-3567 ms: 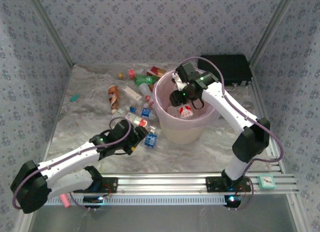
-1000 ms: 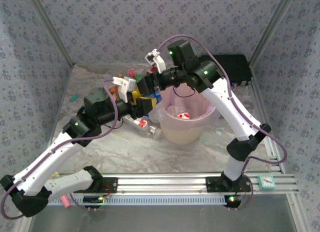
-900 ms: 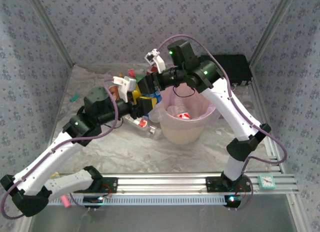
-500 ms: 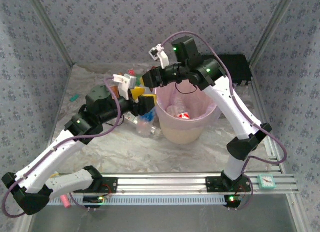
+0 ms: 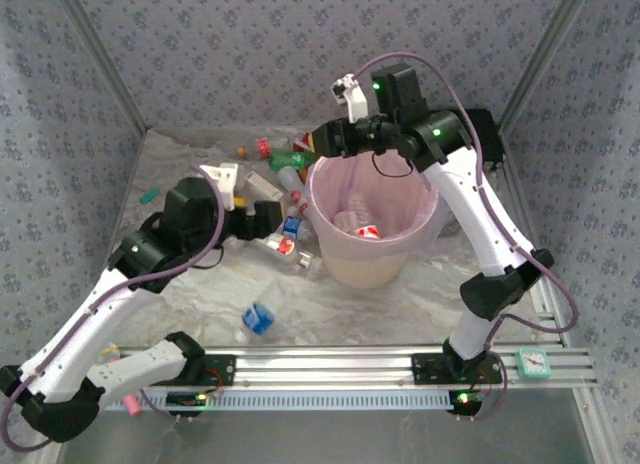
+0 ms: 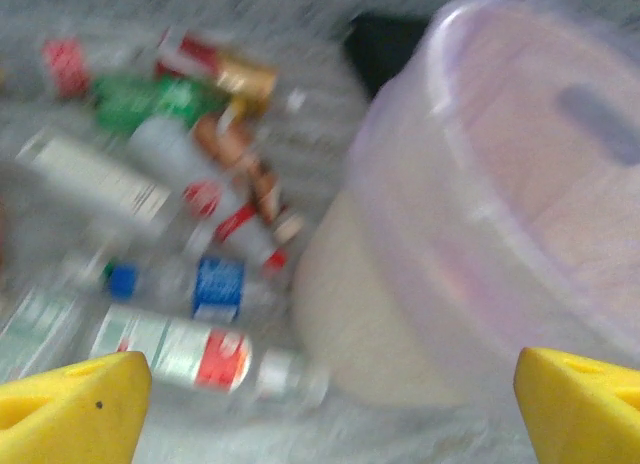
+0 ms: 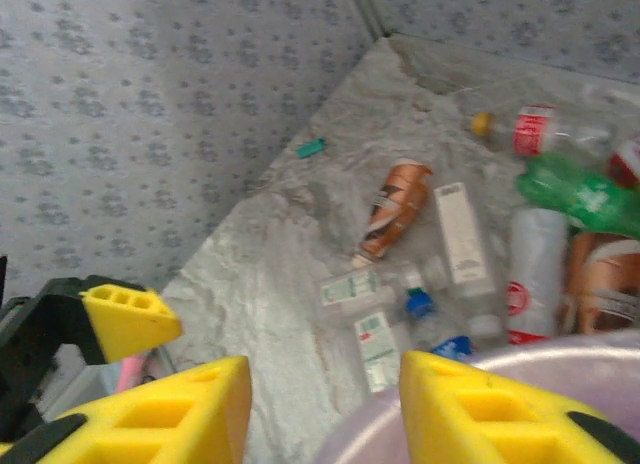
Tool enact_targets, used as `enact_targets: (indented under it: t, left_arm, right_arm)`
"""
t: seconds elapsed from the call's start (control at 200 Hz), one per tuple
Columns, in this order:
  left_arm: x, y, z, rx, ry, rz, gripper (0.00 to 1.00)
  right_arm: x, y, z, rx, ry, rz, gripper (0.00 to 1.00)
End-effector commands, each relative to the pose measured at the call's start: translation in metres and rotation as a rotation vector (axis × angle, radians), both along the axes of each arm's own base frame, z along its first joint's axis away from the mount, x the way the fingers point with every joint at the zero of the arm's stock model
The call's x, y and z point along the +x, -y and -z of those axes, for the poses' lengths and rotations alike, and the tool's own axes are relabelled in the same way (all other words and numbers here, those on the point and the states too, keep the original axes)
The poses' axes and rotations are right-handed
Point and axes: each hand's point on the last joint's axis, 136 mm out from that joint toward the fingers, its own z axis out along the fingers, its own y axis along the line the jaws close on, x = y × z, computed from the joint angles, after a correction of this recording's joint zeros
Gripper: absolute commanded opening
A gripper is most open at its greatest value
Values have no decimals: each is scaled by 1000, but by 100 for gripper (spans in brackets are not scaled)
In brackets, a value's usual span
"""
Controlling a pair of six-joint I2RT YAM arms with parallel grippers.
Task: Put the plastic bottles in the bin
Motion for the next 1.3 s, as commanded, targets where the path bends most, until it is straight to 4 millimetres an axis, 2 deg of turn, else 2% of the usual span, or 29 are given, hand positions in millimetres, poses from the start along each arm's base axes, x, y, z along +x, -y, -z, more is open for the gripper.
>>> enact_targets:
  t: [0.0, 0.075, 0.16, 0.27, 0.395, 0.53, 0.715, 0.755, 0.87, 1.004, 1.079, 1.184, 1.294]
  left_arm:
    - [-30, -40, 47, 95, -184, -114, 98]
    - [-45, -24, 53, 37, -246, -18, 100]
    - [-71, -8, 70, 44, -314, 125, 100]
    - [-97, -1, 107, 139, -400, 205, 100]
    - [-112, 6, 150, 258, -453, 257, 100]
    - [-113, 16, 177, 287, -436, 290, 100]
    - [-107, 19, 221, 327, -438, 267, 100]
    - [-105, 17, 228, 347, -448, 248, 100]
    - [-99, 34, 238, 321, -453, 259, 100]
    - [-90, 29, 260, 384, -459, 213, 99]
    - [-90, 27, 268, 409, -475, 201, 93]
    - [-88, 24, 273, 420, -472, 185, 73]
    - [-85, 19, 272, 423, -481, 159, 63]
  right_arm:
    - [-10, 22, -2, -45, 24, 46, 50]
    - [-12, 29, 3, -79, 21, 63, 55]
    - [-19, 37, 9, -107, 9, 72, 59]
    - [-25, 50, 12, -124, 5, 95, 63]
    - [-29, 63, 8, -114, 15, 129, 65]
    - [-34, 72, 1, -107, 26, 143, 66]
    - [-36, 78, -2, -101, 32, 157, 67]
    - [-37, 78, -2, -102, 31, 157, 68]
    - [-38, 79, -1, -106, 29, 160, 71]
    - [-40, 80, -2, -105, 32, 161, 74]
    - [-42, 81, -4, -103, 33, 161, 75]
    - [-43, 82, -5, -99, 38, 163, 75]
    - [-43, 82, -6, -95, 39, 159, 75]
